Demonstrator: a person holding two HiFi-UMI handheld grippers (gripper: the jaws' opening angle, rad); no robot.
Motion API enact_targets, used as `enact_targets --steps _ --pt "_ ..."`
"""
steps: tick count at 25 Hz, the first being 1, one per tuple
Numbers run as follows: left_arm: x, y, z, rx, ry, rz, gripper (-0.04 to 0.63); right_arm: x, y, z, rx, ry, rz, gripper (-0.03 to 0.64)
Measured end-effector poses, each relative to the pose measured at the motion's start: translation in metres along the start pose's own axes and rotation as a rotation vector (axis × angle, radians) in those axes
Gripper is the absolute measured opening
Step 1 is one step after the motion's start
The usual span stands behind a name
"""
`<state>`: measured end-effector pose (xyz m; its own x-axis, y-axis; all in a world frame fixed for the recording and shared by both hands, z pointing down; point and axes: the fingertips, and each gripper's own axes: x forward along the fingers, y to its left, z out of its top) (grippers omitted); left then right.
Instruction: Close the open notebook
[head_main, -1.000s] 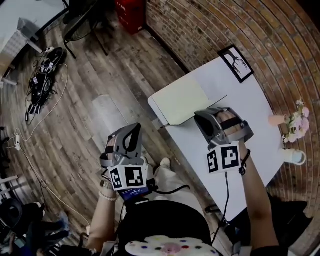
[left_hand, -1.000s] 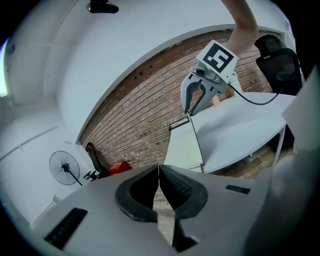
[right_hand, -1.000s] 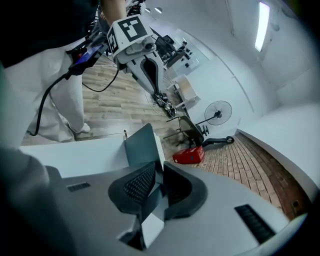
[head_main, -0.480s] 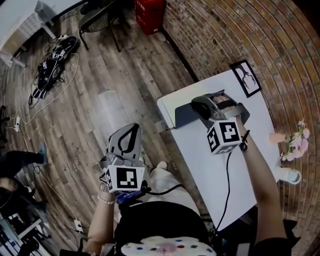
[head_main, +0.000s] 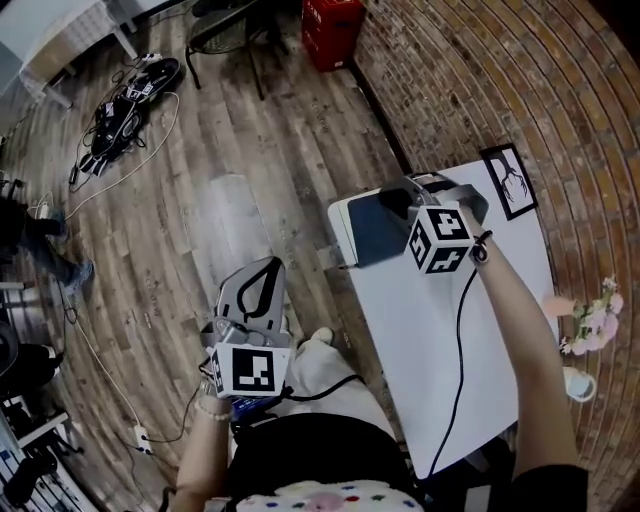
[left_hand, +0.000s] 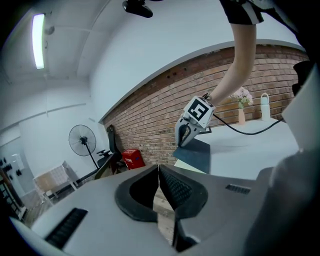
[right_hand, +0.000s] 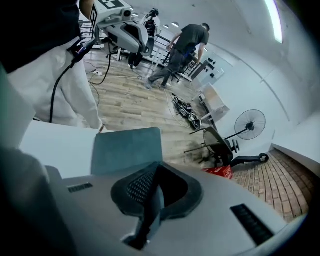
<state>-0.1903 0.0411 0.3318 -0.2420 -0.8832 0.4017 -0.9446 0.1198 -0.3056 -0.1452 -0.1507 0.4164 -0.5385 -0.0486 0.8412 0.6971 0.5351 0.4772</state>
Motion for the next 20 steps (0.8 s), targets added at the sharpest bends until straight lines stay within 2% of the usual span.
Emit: enact_targets --steps 1,5,8,11,16,20 --pt "0.0 0.0 0.002 0.003 -0.008 0.006 0.023 0.007 0.001 -0.002 -0.006 0.001 0.016 0.031" --pt "-0.002 0.0 0.0 0.0 -0.008 0.026 0.023 0.035 0.019 -0.009 -0.02 0.017 0.074 0.031" --pt "-0.005 0.002 -0.003 -0.012 0.003 0.037 0.022 0.044 0.021 -0.008 0.028 0.002 0.057 0.031" --pt "-0.007 0.004 -0.003 -0.022 -0.004 0.039 0.023 0.042 0.011 -0.004 0.109 -0.023 0.002 0.031" --pt "-0.009 0.008 0.01 -0.041 -0.05 0.033 0.021 0.019 -0.012 0.006 0.352 -0.104 -0.123 0.031" --pt "-0.012 0.013 0.024 -0.054 -0.084 0.017 0.02 -0.011 -0.022 0.019 0.494 -0.167 -0.23 0.031"
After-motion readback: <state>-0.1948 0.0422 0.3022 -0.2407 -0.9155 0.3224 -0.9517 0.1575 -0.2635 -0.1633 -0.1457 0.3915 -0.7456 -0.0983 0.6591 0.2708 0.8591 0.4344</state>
